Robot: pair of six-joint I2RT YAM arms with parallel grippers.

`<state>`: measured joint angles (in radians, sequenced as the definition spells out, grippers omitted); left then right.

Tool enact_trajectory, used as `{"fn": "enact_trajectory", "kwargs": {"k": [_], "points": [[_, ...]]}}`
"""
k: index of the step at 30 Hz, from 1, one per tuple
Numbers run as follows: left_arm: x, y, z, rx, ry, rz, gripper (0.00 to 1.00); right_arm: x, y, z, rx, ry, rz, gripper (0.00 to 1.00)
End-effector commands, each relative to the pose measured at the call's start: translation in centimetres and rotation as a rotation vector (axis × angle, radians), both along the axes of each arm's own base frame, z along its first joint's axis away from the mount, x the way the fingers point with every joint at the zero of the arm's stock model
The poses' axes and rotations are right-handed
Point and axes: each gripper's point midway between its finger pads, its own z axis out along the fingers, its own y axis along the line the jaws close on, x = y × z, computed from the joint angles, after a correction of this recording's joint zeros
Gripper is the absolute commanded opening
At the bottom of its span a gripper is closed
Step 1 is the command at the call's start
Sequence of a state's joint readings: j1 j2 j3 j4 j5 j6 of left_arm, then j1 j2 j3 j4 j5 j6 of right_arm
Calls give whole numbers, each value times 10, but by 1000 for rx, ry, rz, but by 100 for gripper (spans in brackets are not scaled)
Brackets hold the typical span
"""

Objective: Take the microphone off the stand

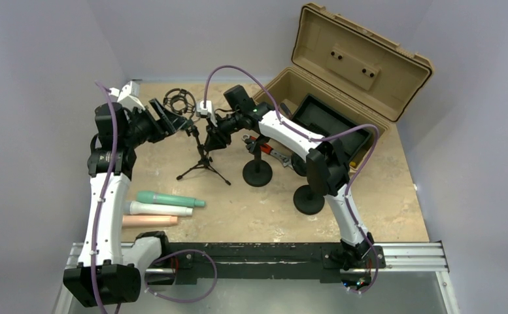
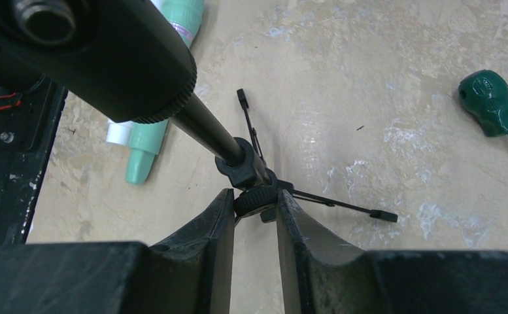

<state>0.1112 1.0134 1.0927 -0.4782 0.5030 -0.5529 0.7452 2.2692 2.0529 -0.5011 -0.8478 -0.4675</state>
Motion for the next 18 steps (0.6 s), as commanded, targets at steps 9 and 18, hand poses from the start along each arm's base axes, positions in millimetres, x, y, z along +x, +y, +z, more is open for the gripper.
{"fn": "enact_trajectory", "kwargs": {"k": [9, 18], "points": [[23, 5, 7, -141, 34, 79, 67, -4, 4, 34, 63, -118, -17, 4], [45, 8, -1, -203, 96, 82, 63, 6, -3, 42, 69, -193, -153, 0]]}}
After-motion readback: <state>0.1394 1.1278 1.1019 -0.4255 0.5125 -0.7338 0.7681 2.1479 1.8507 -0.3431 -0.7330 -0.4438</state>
